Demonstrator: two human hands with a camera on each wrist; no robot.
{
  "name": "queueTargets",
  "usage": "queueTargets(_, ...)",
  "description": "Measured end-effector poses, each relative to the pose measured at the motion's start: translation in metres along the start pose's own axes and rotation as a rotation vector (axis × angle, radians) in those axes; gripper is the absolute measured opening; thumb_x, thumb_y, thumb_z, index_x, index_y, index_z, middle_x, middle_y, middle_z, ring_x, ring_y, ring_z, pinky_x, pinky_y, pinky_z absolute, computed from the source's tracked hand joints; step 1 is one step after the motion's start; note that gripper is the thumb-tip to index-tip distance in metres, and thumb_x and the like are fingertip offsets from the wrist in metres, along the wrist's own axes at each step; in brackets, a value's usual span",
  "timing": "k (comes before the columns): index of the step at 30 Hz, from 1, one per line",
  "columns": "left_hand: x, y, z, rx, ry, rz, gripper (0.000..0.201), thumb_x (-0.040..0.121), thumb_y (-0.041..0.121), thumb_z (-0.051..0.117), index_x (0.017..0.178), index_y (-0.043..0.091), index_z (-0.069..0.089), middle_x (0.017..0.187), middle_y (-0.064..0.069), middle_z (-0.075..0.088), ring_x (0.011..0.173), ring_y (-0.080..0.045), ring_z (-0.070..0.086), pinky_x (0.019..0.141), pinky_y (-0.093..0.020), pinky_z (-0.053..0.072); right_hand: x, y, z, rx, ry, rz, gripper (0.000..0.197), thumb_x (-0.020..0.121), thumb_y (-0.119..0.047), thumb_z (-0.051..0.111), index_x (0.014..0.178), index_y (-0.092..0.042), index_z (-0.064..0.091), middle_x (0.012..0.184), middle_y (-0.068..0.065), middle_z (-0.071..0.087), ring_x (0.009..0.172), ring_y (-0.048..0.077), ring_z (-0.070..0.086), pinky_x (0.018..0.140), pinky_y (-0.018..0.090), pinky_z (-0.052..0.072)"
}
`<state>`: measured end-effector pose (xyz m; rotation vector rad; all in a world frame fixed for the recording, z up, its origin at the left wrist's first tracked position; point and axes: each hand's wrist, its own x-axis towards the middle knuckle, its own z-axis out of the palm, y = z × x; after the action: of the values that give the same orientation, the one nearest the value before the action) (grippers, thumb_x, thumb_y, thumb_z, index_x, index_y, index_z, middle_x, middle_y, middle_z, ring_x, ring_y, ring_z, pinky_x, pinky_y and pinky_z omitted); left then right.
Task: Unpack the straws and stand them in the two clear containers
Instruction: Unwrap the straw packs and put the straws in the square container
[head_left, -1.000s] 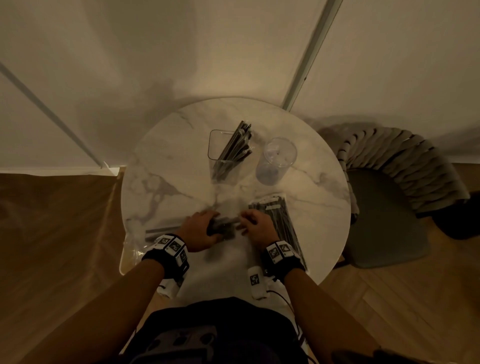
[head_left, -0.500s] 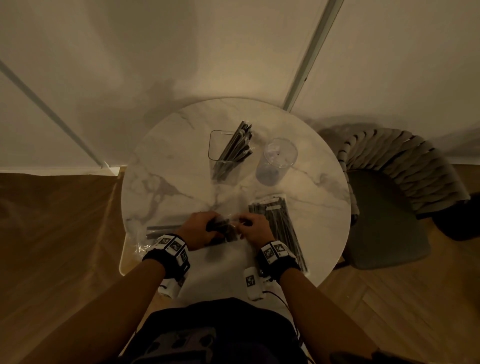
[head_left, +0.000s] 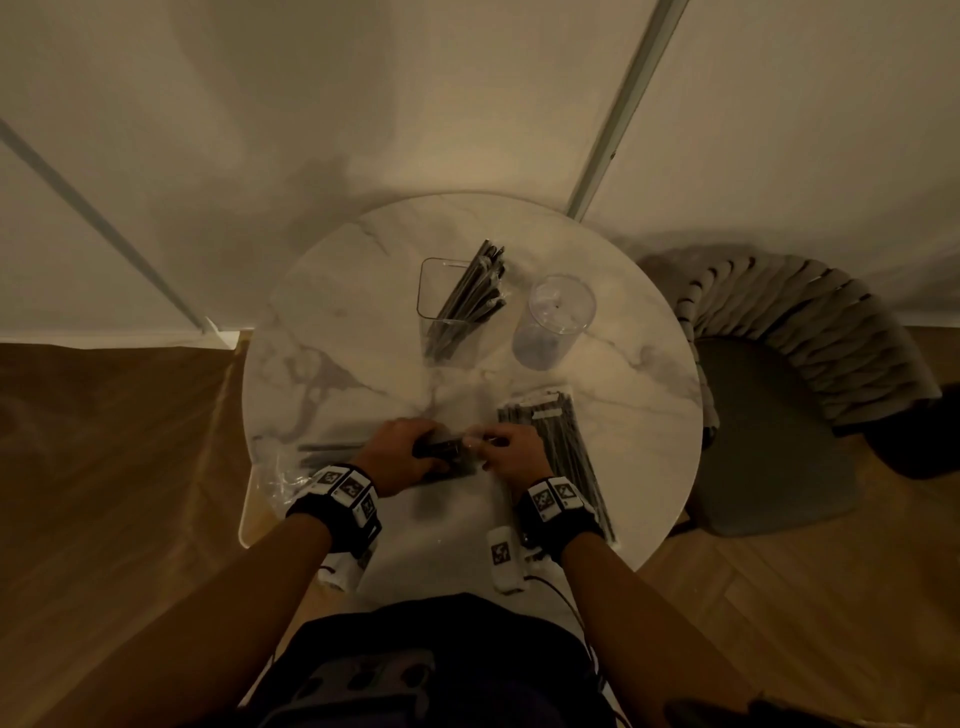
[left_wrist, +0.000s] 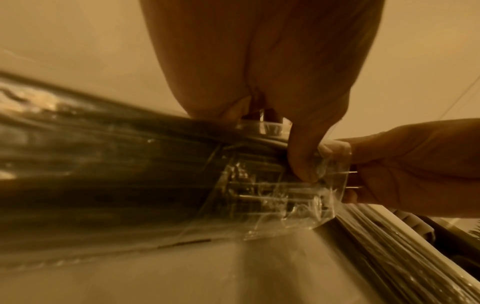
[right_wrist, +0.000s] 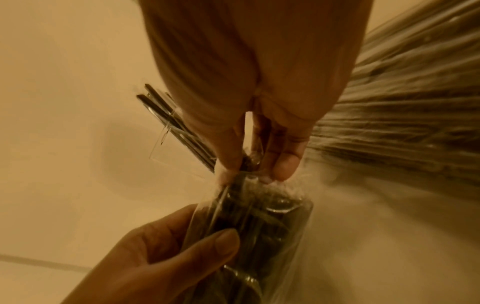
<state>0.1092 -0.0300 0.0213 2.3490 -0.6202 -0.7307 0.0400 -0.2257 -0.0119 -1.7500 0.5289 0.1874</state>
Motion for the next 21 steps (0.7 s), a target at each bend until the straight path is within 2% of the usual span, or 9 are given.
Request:
queueTargets(3, 0.0, -0.004, -0.001, 0.018, -0.002, 0.005, 0.048, 0.077, 0.036, 0.078, 0.122, 0.025, 0.064, 0.11, 0.001, 0.068, 0.101, -0.018, 0.061, 0.082, -0.02, 0.038, 0.003, 0.004, -0.011, 0.044, 0.061, 0.027, 0.011, 0.086, -0.013, 0.075, 0.089, -0.024, 0.074, 0.084, 0.006, 0.075, 0.074, 0.018, 0.07, 0.074, 0.038, 0.061)
queueTargets(6, -0.001, -0.006, -0.002, 0.023, 0.006, -0.001, 0.045, 0.078, 0.037, 0.077, 0.121, 0.026, 0.065, 0.108, 0.002, 0.068, 0.097, -0.017, 0.06, 0.082, -0.023, 0.04, 0.002, 0.005, -0.023, 0.193, 0.115, 0.091, 0.011, 0.09, -0.003, 0.068, 0.091, -0.014, 0.072, 0.086, 0.015, 0.073, 0.078, 0.027, 0.071, 0.077, 0.04, 0.061)
queueTargets(8, -0.001, -0.007, -0.003, 0.012, 0.003, -0.006, 0.041, 0.08, 0.036, 0.076, 0.118, 0.027, 0.066, 0.107, 0.002, 0.069, 0.092, -0.013, 0.056, 0.083, -0.025, 0.043, 0.001, 0.005, -0.026, 0.291, 0.124, 0.132, 0.011, 0.091, 0.002, 0.064, 0.094, -0.007, 0.07, 0.089, 0.018, 0.071, 0.077, 0.028, 0.071, 0.075, 0.038, 0.062)
queueTargets(10, 0.001, -0.007, -0.002, 0.005, 0.0, -0.01, 0.037, 0.08, 0.035, 0.076, 0.116, 0.028, 0.066, 0.107, 0.002, 0.069, 0.091, -0.01, 0.054, 0.081, -0.023, 0.039, 0.001, 0.005, -0.024, 0.347, 0.106, 0.168, 0.013, 0.092, 0.004, 0.061, 0.101, -0.002, 0.067, 0.092, 0.019, 0.07, 0.077, 0.03, 0.071, 0.07, 0.037, 0.061)
queueTargets(12, 0.003, -0.006, -0.001, 0.0, -0.001, -0.011, 0.035, 0.08, 0.034, 0.076, 0.114, 0.028, 0.067, 0.106, 0.002, 0.069, 0.091, -0.01, 0.055, 0.08, -0.022, 0.037, 0.001, 0.003, -0.019, 0.355, 0.076, 0.172, 0.018, 0.09, 0.004, 0.064, 0.107, -0.002, 0.067, 0.088, 0.013, 0.071, 0.072, 0.028, 0.071, 0.063, 0.034, 0.06)
queueTargets(14, 0.004, -0.003, -0.001, -0.002, -0.006, -0.013, 0.034, 0.08, 0.033, 0.076, 0.113, 0.027, 0.068, 0.105, 0.002, 0.07, 0.091, -0.01, 0.056, 0.08, -0.022, 0.037, -0.001, 0.001, -0.014, 0.319, 0.059, 0.122, 0.015, 0.088, -0.001, 0.07, 0.102, -0.006, 0.07, 0.084, 0.01, 0.072, 0.068, 0.024, 0.071, 0.061, 0.032, 0.059)
queueTargets(18, 0.005, -0.004, -0.001, -0.007, -0.027, -0.025, 0.04, 0.078, 0.034, 0.077, 0.116, 0.026, 0.067, 0.106, 0.003, 0.069, 0.098, -0.016, 0.06, 0.081, -0.023, 0.039, -0.001, 0.006, -0.014, 0.224, 0.073, 0.076, 0.01, 0.082, -0.004, 0.077, 0.09, -0.009, 0.073, 0.079, 0.014, 0.073, 0.064, 0.022, 0.071, 0.068, 0.034, 0.06)
queueTargets(21, 0.004, -0.009, 0.0, 0.001, -0.033, -0.031, 0.041, 0.077, 0.036, 0.077, 0.116, 0.028, 0.066, 0.105, 0.004, 0.069, 0.097, -0.016, 0.06, 0.082, -0.027, 0.043, 0.002, 0.007, -0.02, 0.222, 0.105, 0.089, 0.01, 0.083, -0.005, 0.077, 0.09, -0.011, 0.074, 0.084, 0.017, 0.075, 0.072, 0.029, 0.074, 0.075, 0.04, 0.062)
